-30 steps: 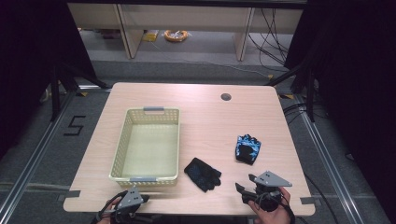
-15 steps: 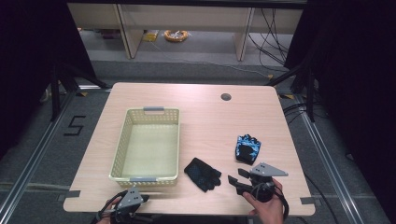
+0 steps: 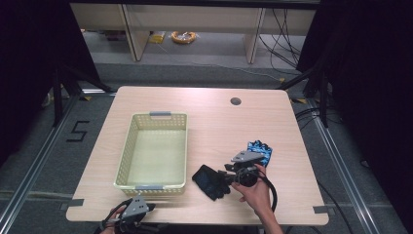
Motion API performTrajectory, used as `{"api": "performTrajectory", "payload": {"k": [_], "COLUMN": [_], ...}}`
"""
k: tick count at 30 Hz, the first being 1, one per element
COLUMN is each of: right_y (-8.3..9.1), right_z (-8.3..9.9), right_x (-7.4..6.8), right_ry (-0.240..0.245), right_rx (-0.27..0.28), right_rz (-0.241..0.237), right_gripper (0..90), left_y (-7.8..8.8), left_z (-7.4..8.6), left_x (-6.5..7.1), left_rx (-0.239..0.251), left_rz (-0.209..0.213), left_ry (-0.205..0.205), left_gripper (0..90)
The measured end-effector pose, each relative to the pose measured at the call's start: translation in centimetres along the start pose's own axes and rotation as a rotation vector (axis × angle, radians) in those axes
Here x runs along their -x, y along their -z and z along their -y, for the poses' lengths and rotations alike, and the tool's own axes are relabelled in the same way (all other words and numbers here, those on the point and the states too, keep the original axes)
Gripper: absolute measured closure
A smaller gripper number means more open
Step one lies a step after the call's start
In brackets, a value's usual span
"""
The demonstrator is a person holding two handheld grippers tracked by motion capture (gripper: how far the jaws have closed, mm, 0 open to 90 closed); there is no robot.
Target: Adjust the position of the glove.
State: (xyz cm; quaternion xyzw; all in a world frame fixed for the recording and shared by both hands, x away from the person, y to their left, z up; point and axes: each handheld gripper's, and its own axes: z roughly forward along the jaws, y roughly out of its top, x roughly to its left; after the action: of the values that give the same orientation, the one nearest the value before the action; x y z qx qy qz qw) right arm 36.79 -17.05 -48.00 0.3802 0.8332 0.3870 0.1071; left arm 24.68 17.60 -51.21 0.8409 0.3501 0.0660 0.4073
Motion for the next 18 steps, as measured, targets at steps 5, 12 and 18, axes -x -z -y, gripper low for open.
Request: {"api": "performTrajectory", "payload": {"k": [5,12,18], "right_y": [-2.1,-4.0,-4.0], "right_z": [-0.5,-0.1,-0.2], "right_x": [0.2,-0.1,-0.1], "right_ry": [-0.038,-0.032,0.082], "right_rx": [-0.012,-0.105,-0.091], "right_rz": [-0.035,-0.066,-0.076], "right_gripper": [63.1,67.2,84.7], "left_y": [0.1,0.1,0.0], "left_z": [0.0,0.1,0.1], "left_x": [-0.1,0.0,0.0], "left_rx": [-0.018,-0.022,-0.015], "left_rz": [-0.009,-0.003,0.002], "left_ry": [-0.032,-0.015,-0.014], "left_gripper": [21.0,21.0,21.4]}}
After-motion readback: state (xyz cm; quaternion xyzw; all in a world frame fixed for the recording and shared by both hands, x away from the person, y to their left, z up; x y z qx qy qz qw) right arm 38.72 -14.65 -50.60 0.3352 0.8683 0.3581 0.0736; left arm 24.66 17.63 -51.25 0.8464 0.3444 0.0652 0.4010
